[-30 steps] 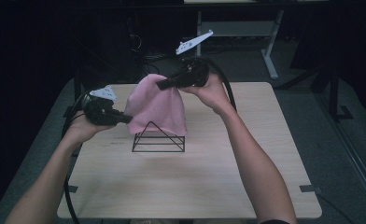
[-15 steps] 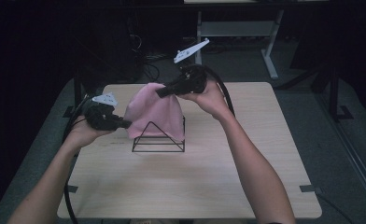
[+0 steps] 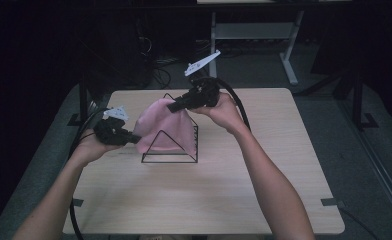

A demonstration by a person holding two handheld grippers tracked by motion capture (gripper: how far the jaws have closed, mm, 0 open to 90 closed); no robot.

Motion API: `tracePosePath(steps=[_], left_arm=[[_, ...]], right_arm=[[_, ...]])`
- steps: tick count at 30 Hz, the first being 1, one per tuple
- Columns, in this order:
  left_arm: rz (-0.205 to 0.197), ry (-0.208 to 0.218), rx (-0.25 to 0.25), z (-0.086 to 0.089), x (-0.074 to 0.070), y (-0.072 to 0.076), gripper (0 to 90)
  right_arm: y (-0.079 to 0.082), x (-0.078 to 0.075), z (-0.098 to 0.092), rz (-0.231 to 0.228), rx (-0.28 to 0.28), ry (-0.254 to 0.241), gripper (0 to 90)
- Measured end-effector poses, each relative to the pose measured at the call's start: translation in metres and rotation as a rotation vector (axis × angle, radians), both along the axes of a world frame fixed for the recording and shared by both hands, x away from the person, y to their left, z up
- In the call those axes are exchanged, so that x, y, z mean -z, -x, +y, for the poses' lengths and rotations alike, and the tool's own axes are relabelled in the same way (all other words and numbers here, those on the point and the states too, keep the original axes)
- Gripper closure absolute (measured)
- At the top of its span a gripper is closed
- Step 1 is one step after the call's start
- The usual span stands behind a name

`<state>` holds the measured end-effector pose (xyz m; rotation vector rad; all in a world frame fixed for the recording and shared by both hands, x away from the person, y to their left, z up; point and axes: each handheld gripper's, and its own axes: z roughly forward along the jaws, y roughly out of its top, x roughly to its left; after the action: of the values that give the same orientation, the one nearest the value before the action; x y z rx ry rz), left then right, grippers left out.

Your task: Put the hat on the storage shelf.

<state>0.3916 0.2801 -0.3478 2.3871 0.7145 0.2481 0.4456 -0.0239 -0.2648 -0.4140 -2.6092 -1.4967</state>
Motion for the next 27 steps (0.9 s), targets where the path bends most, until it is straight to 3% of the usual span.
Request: tracePosePath(steps=[4, 12, 18, 27], left_arm=[[0.001, -0.027, 0.004, -0.002, 0.002, 0.0, 81.8], [0.013, -0.027, 0.003, 0.0, 0.011, 0.001, 81.8], [0.013, -0.056, 0.001, 0.0, 0.017, 0.002, 81.8], [0.035, -0.066, 0.017, -0.002, 0.029, 0.001, 81.5]], right_arm=[[0.001, 0.004, 0.0, 0.008, -0.002, 0.003, 78.1], [0.002, 0.014, 0.001, 0.03, -0.002, 0.014, 78.8], [0.004, 0.02, 0.005, 0.024, -0.019, 0.028, 78.7], [0.004, 0.032, 0.005, 0.052, -0.019, 0.046, 78.7]])
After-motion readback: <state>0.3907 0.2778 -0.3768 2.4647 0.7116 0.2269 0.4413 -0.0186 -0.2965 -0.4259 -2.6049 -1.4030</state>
